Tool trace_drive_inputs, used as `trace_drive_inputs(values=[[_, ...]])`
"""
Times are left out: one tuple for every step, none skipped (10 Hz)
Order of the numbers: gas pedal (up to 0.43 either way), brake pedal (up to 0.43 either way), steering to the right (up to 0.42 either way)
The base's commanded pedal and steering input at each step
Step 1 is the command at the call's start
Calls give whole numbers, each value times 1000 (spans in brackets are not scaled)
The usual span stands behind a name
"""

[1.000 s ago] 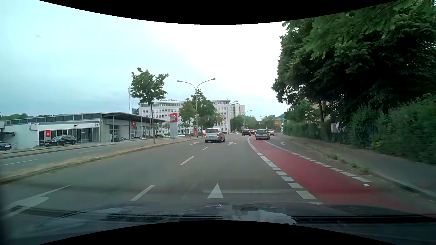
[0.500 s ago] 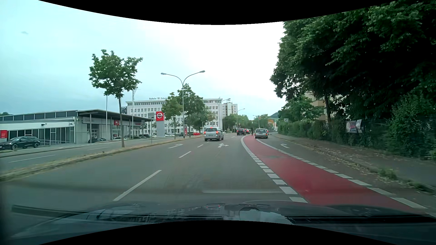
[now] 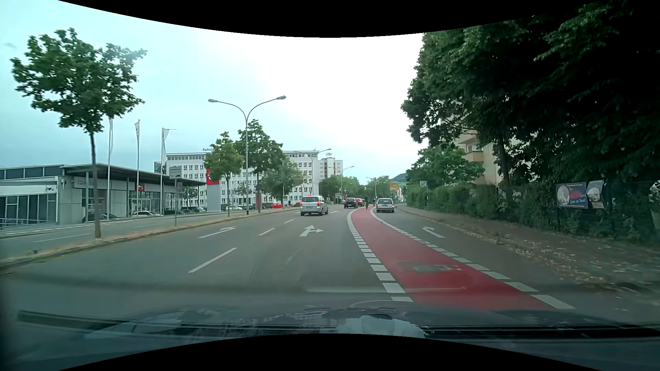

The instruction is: Follow the waypoints while adhering to traffic rules and regulations

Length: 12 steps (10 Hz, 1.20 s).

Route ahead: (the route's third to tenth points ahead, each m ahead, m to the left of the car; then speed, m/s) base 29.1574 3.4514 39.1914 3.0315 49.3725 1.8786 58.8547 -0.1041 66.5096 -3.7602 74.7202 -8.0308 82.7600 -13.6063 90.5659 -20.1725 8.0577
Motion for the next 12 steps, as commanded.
trace_drive_inputs(values=[[67, 0, 63], [67, 0, 63], [67, 0, 61], [67, 0, 57], [67, 0, 56], [79, 0, 55], [79, 0, 55], [79, 0, 54], [79, 0, 53], [79, 0, 51], [79, 0, 48], [79, 0, 38]])
